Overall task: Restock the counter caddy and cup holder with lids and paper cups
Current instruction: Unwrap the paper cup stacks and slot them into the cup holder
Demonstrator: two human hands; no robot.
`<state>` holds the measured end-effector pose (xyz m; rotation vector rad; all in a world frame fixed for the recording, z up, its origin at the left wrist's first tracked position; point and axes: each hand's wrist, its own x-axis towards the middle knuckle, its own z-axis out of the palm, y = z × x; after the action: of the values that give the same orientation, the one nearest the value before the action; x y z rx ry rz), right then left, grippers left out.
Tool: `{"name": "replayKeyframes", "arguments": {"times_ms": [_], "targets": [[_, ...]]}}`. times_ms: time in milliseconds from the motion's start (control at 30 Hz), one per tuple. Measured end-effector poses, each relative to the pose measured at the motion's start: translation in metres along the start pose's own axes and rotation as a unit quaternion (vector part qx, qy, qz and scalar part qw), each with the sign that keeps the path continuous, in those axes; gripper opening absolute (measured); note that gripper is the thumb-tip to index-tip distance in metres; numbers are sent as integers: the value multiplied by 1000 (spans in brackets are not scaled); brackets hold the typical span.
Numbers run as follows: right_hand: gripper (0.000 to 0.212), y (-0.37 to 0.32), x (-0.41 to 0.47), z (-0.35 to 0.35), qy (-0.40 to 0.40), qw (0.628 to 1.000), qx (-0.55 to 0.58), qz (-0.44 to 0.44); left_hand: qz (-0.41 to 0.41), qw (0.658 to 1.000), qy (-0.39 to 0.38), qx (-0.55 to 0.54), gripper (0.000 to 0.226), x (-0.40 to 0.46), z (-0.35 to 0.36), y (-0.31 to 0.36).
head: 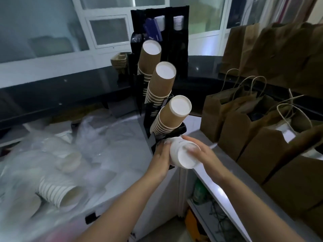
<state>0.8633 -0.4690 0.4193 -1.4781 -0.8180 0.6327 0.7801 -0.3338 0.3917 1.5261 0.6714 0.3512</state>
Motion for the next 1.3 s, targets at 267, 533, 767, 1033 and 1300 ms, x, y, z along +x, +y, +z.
{"name": "replayKeyframes", "arguments": {"times_ms": [267,533,767,1033,1300], "targets": [[22,-16,26,-8,-100,994,-39,12,-19,994,111,-7,33,-7,9,6],[26,-13,32,-11,-128,991,-25,27,-43,988,146,-16,47,-9,8,2],[59,4,37,-19,-19,1000,-7,6,-51,982,179,26,67,-12,3,2],[65,24,48,-29,23,999,-28,27,-5,989,151,12,82,-17,7,4],[80,35,85,-21,-59,989,51,127,-43,983,155,-89,51,12,2,16]]}}
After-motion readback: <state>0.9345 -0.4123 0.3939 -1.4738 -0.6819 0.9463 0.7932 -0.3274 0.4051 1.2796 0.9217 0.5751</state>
